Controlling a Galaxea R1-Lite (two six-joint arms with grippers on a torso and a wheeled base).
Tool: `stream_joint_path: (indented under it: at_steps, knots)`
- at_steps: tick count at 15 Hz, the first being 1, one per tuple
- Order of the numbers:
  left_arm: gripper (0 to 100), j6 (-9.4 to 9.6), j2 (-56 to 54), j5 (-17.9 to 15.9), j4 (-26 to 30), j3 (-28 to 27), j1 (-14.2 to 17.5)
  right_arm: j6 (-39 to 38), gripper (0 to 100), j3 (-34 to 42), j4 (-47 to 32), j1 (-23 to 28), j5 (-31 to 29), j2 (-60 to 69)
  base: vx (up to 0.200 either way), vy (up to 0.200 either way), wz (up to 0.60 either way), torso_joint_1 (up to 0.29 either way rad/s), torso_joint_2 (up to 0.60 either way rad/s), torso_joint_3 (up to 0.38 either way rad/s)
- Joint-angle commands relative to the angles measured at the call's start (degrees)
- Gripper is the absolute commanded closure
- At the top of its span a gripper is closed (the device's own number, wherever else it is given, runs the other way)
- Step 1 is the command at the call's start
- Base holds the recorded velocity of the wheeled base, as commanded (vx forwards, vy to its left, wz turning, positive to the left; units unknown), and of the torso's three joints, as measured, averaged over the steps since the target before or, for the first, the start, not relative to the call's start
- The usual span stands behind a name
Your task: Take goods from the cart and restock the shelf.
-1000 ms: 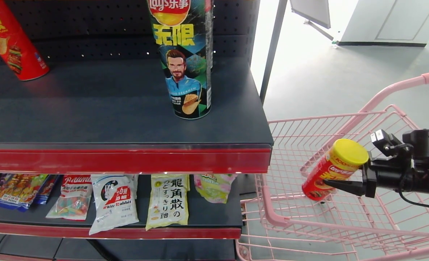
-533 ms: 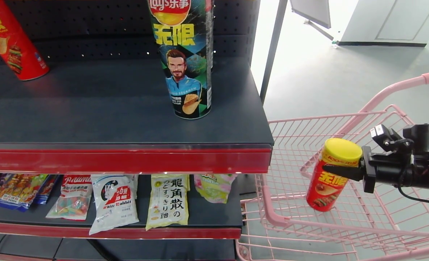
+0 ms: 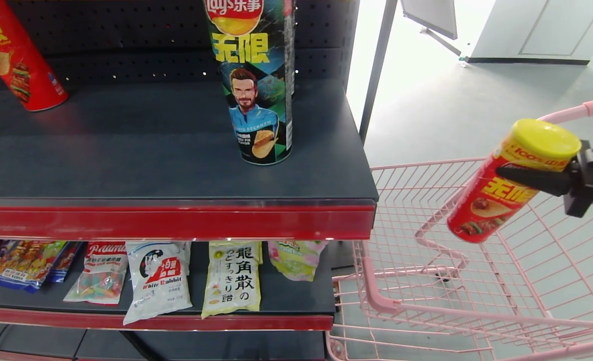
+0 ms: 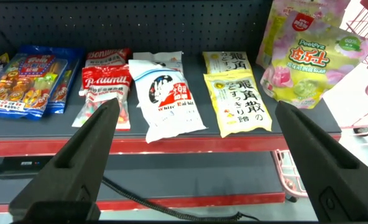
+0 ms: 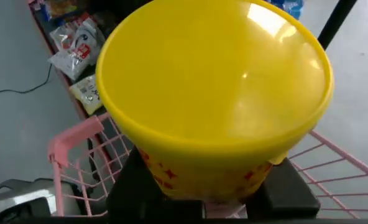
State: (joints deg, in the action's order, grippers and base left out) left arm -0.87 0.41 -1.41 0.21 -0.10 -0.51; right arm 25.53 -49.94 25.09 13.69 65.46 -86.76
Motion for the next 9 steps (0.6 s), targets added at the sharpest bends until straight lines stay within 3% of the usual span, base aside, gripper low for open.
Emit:
stream_joint_path:
  at_steps: [1,2,4,5,6,9]
  knots:
    - [0,-0.01,0.02,0.01,-0.03,0.01,-0.02,-2.59,100,3.45,-1.27,-1.56,0.45,15.04,0.0,0.0,0.0,0.0,0.0,0.0]
    - [0,-0.01,0.02,0.01,-0.03,0.01,-0.02,-3.73,100,4.77,-2.32,-3.49,-0.07,16.8,0.0,0.0,0.0,0.0,0.0,0.0]
    - [0,-0.01,0.02,0.01,-0.03,0.01,0.07,-7.16,100,7.93,-6.37,-17.21,-9.3,21.55,0.0,0.0,0.0,0.0,0.0,0.0]
    - [0,-0.01,0.02,0.01,-0.03,0.01,-0.02,-7.69,100,9.25,-6.81,-28.02,-16.16,21.9,0.0,0.0,0.0,0.0,0.0,0.0]
    - [0,-0.01,0.02,0.01,-0.03,0.01,0.07,-7.77,100,10.92,-6.54,-33.03,-20.02,21.63,0.0,0.0,0.0,0.0,0.0,0.0]
    - [0,-0.01,0.02,0.01,-0.03,0.01,-0.02,-7.33,100,16.19,-6.63,-35.14,-22.75,21.37,0.0,0.0,0.0,0.0,0.0,0.0]
